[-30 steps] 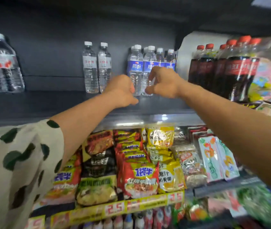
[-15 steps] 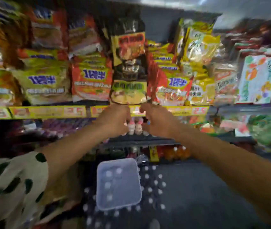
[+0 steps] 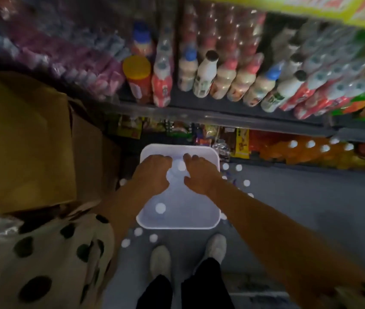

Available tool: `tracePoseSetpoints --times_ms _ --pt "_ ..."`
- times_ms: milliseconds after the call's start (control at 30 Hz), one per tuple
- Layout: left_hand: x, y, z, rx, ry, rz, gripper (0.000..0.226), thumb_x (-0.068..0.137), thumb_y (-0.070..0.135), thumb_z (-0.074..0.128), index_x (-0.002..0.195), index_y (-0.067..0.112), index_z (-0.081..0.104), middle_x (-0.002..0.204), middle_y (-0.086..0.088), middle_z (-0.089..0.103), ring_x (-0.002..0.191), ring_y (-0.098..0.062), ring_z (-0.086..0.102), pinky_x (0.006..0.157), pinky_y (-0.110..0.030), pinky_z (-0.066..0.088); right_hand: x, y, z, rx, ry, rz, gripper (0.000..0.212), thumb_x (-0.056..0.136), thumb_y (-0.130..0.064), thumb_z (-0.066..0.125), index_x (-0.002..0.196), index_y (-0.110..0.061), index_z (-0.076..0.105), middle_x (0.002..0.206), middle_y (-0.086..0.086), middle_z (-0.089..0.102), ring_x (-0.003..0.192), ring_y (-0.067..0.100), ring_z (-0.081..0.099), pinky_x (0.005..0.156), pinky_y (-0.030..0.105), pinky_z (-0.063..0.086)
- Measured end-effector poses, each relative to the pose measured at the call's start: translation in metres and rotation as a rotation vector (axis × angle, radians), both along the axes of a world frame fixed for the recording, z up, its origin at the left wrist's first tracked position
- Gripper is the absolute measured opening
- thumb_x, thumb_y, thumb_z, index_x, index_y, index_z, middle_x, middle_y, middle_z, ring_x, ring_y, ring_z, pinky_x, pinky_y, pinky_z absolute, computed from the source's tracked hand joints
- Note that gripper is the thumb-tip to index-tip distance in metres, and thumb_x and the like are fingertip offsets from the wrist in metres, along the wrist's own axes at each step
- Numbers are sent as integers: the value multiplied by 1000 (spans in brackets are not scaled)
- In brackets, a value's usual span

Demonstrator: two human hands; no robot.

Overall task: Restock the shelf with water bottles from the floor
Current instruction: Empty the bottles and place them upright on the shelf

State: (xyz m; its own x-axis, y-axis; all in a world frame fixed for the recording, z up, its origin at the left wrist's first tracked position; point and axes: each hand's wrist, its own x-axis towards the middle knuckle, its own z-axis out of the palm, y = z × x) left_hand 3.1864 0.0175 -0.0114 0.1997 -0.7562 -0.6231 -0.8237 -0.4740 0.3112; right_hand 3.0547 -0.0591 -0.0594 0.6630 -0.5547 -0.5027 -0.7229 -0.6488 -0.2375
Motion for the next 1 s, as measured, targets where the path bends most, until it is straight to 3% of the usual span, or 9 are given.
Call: tracePoseSetpoints --times_ms 100,267,467,600,667,733,800,900,1000 --pt "3 0 -42 -44 -27 13 39 88 11 58 126 11 53 125 -9 56 115 -25 53 94 -33 44 16 -11 -47 -49 45 -25 69 94 -29 53 150 -14 15 138 14 45 120 31 50 99 39 42" --pt "3 11 -98 -26 75 41 47 96 15 54 140 15 39 141 -4 45 129 -23 44 110 -32 34 29 -18 -104 -47 84 6 59 94 -27 55 144 -16 25 135 15 47 119 34 51 97 40 42" --pt "10 23 -94 -58 106 138 50 96 21 55 142 19 36 143 -2 42 132 -20 41 111 -28 30 30 -25 -85 2 49 100 49 95 -23 51 140 -14 31 126 14 54 114 32 54 91 39 44" --pt "16 19 -50 -55 141 123 58 94 24 57 145 19 30 148 -2 36 135 -20 37 110 -27 29 13 -34 4 68 -46 132 47 94 -28 55 135 -15 38 125 11 56 112 28 56 92 36 46" --pt "19 14 -16 -72 163 100 68 89 23 65 146 18 30 148 -2 36 136 -20 36 110 -27 29 1 -43 70 106 -124 178 37 90 -27 60 122 -14 47 115 11 59 104 27 57 88 36 47" --pt "20 9 26 -113 227 74 82 79 21 76 147 17 30 150 -3 34 138 -19 34 110 -26 27 -12 -53 148 136 -201 227 25 86 -24 64 104 -12 51 94 7 58 86 23 56 77 37 47" --pt "17 1 77 -183 365 22 90 71 18 84 145 17 33 149 0 35 138 -17 33 108 -22 28 -25 -60 233 141 -244 245 21 84 -24 68 96 -15 52 81 0 56 71 14 50 61 24 41" --pt "2 -13 162 -261 658 -66 81 67 12 87 133 30 45 135 16 51 127 -4 47 98 -13 39 -42 -60 359 107 -393 261 18 78 -18 71 88 -13 56 73 -4 53 65 8 48 56 18 34" --pt "-17 -23 239 -363 802 -127 66 69 4 84 123 25 54 116 9 68 111 -11 63 91 -30 53 -58 -57 459 27 -499 237 17 76 -8 74 85 -8 59 72 -3 54 65 4 48 57 19 39"
